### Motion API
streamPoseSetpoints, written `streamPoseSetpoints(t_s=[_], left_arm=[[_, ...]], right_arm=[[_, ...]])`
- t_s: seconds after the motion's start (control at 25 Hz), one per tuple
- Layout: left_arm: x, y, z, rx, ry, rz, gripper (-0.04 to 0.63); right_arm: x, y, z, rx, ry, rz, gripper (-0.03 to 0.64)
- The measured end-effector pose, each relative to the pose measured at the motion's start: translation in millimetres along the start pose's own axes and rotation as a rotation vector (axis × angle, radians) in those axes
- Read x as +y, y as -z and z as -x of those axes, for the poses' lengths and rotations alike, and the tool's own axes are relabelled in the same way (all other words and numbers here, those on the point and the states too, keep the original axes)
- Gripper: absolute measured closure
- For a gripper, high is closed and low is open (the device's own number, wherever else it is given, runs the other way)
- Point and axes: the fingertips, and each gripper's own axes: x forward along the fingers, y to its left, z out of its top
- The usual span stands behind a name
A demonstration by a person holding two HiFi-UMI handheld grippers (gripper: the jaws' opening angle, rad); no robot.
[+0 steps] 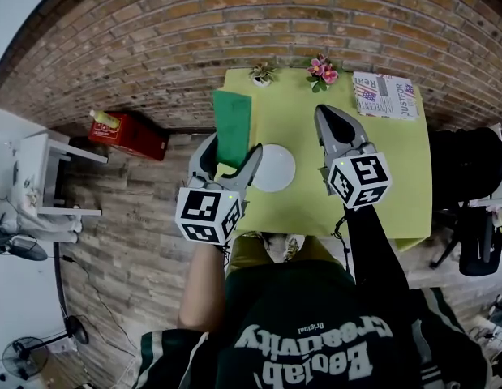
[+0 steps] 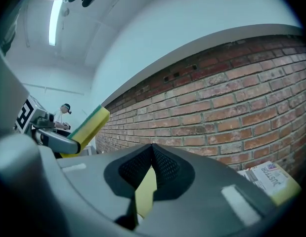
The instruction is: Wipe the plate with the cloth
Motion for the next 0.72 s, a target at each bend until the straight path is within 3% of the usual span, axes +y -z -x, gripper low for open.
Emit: streamPoseSetpoints(t_s=[0.28,0.44,0.72], left_arm=[[19.8,8.0,-8.7,0.014,-0.023,-0.034,0.250],[20.7,14.4,-23.2,0.032,0.045,-0.018,0.250],[10.1,48.9,-52.5,0.171,0.133,-0.082,0.252]], right_arm=[[-4.7,6.6,-16.9,0.009,0.023,-0.007,0.603],[-9.9,7.6,-24.8,0.014,0.050,-0.003,0.604],[-22.4,21.4,-28.5,0.047,0.102,-0.017,0.603]])
